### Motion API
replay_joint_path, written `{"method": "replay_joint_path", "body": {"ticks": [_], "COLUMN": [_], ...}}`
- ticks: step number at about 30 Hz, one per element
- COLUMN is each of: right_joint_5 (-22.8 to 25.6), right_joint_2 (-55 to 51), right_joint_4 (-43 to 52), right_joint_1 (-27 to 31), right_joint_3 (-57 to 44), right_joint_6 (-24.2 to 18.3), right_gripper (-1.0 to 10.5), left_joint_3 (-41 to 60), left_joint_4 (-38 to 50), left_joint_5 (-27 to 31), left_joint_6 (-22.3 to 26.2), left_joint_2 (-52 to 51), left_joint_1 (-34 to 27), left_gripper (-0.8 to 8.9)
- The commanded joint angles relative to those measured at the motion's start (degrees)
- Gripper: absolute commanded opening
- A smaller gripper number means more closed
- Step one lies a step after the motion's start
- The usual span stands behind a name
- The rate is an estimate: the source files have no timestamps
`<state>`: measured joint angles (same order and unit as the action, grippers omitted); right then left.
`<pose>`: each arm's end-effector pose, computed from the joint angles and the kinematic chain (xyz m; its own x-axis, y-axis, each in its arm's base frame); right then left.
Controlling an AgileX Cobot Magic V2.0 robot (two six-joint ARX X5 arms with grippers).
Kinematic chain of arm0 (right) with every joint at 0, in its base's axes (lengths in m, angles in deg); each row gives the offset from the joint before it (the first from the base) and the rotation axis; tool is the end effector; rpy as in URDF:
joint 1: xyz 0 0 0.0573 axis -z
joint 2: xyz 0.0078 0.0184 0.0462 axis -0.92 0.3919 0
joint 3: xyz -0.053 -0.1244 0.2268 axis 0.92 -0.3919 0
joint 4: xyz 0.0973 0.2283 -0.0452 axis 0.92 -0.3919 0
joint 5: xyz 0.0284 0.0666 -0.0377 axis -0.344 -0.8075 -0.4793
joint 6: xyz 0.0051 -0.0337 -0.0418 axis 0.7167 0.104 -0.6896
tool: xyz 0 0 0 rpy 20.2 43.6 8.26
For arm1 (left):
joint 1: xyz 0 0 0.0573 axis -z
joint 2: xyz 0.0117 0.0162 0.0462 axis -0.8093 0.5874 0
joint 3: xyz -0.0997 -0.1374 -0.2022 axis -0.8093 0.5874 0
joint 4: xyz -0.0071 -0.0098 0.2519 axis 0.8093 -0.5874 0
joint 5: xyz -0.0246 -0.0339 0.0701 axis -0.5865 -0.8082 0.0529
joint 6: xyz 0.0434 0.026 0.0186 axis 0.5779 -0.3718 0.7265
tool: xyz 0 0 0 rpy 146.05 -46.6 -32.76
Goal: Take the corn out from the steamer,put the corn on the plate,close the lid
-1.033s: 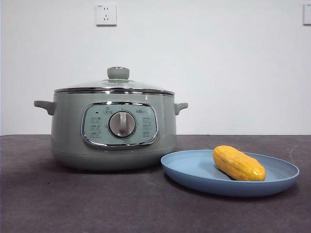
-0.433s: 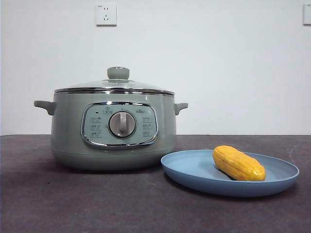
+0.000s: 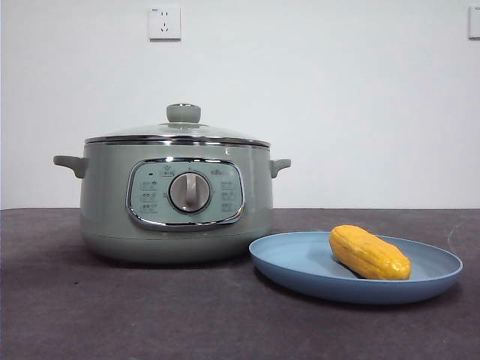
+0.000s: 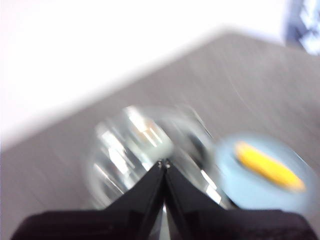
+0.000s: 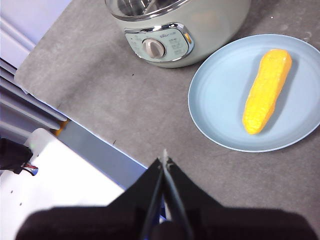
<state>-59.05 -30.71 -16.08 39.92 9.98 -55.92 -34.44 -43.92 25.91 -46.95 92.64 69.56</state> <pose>0.0680 0.0462 0.3002 0.5056 0.6570 -0.5592 -0.5429 0.7461 0.3856 0.1187 -0.0420 0.4005 0.8073 -0.5348 -0.2495 0.5778 0.8024 0.1496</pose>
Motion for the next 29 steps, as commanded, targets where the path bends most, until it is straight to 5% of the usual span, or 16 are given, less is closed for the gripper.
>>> {"method": "replay_joint_path", "body": {"ticks": [1,8,16,29], "right_joint_5": [0.2,0.2,0.2,0.2], "right_joint_2": [0.0,0.0,0.0,0.0], "right_joint_4": [0.2,0.2,0.2,0.2], "right_joint_1": [-0.1,-0.1,-0.1,-0.1], "right_joint_3": [0.0,0.0,0.0,0.0], "right_joint_6": [-0.3,-0.3,-0.3,-0.3], "right_gripper": [0.0,0.0,0.0,0.0], "left_joint_3": [8.0,30.0,49.3,63.3], "left_joint_4": [12.1,27.7,28.7,27.3], "left_joint_5": [-2.1,1.9,9.8,11.5], "left_joint_6": [3.0,2.6,-2.1,-11.1], "left_joint_2": [-6.0,-20.1,-32.9,-42.5], "left_joint_1": [-5.4,-13.9,-15.6,-15.6], "left_gripper": [-0.04,-0.04,-0.04,-0.04]}}
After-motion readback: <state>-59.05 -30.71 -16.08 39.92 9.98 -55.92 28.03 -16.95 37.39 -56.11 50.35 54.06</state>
